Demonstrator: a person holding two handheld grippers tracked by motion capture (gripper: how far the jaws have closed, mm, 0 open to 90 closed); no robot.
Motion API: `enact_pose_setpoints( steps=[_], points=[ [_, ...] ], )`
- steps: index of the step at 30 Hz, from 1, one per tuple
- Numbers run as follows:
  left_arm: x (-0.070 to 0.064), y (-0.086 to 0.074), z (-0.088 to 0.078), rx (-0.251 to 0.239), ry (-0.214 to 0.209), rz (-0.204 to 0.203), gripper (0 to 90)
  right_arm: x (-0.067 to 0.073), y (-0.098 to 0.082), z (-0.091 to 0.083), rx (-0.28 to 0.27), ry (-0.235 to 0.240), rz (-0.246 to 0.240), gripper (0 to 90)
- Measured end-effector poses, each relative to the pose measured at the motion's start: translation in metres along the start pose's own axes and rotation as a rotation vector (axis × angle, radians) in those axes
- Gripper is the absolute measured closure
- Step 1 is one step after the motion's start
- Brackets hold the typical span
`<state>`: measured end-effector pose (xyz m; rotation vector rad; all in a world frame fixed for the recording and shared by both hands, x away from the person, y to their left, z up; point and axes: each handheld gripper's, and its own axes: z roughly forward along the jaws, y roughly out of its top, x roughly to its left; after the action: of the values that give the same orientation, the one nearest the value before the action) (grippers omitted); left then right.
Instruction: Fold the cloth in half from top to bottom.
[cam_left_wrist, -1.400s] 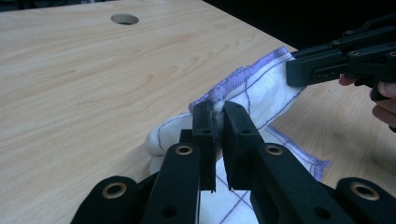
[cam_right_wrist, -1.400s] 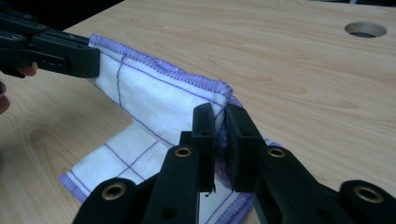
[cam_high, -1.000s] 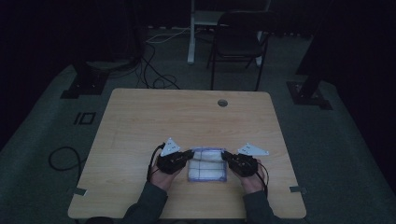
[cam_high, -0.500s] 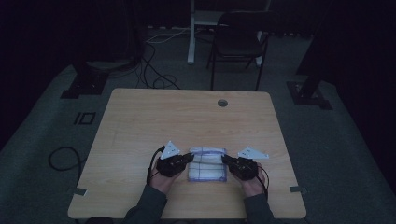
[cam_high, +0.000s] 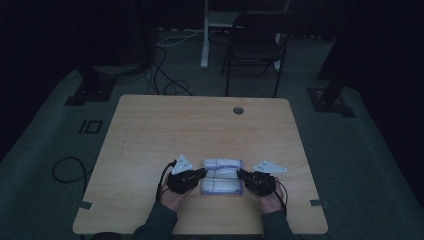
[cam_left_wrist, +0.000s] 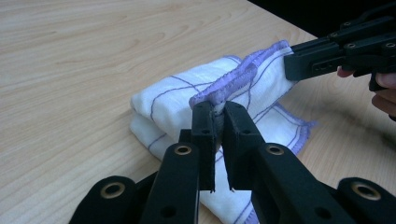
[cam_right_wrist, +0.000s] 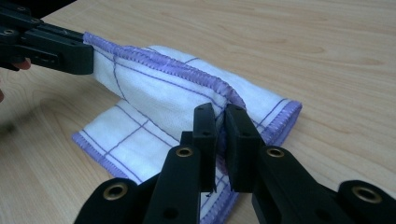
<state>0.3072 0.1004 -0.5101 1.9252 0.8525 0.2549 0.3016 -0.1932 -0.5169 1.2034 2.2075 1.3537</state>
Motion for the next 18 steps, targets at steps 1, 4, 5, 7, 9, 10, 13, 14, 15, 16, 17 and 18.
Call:
enact_pose_setpoints(
  steps=[1,4,5,7,9,10,13,14,15,16,17,18],
  points=[
    [0.000,-0.001,0.000,0.002,-0.001,-0.003,83.9,0.000,0.000,0.000,0.002,0.000,0.002,84.6],
    [0.000,-0.004,0.000,0.006,-0.003,-0.011,83.7,0.001,-0.002,0.000,0.005,0.000,0.001,84.6],
    [0.000,-0.005,0.001,0.005,-0.004,-0.014,83.6,0.002,-0.004,0.000,0.009,0.000,0.003,84.7],
    [0.000,-0.008,0.001,0.012,-0.006,-0.017,83.3,0.004,-0.006,0.000,0.020,-0.007,-0.006,84.7],
    [-0.001,-0.010,0.001,0.017,-0.009,-0.022,82.2,0.004,-0.007,0.001,0.023,-0.008,-0.008,84.7],
    [-0.002,-0.012,0.002,0.024,-0.012,-0.027,81.2,0.005,-0.008,0.001,0.029,-0.010,-0.008,84.6],
    [-0.003,-0.015,0.000,0.020,-0.014,-0.036,78.6,0.005,-0.010,0.000,0.030,-0.008,-0.003,84.6],
    [-0.003,-0.014,-0.001,0.017,-0.014,-0.039,77.9,0.005,-0.010,0.000,0.032,-0.007,-0.002,84.6],
    [-0.003,-0.014,-0.002,0.014,-0.014,-0.041,77.0,0.006,-0.011,0.000,0.037,-0.007,-0.001,84.5],
    [-0.003,-0.013,-0.002,0.010,-0.014,-0.040,76.4,0.006,-0.012,0.000,0.041,-0.006,-0.001,84.5],
    [-0.002,-0.012,-0.003,0.004,-0.014,-0.042,76.0,0.006,-0.012,0.001,0.043,-0.006,-0.004,84.4],
    [-0.002,-0.011,-0.004,-0.003,-0.014,-0.046,75.7,0.007,-0.012,0.001,0.045,-0.008,-0.009,84.4]
  ],
)
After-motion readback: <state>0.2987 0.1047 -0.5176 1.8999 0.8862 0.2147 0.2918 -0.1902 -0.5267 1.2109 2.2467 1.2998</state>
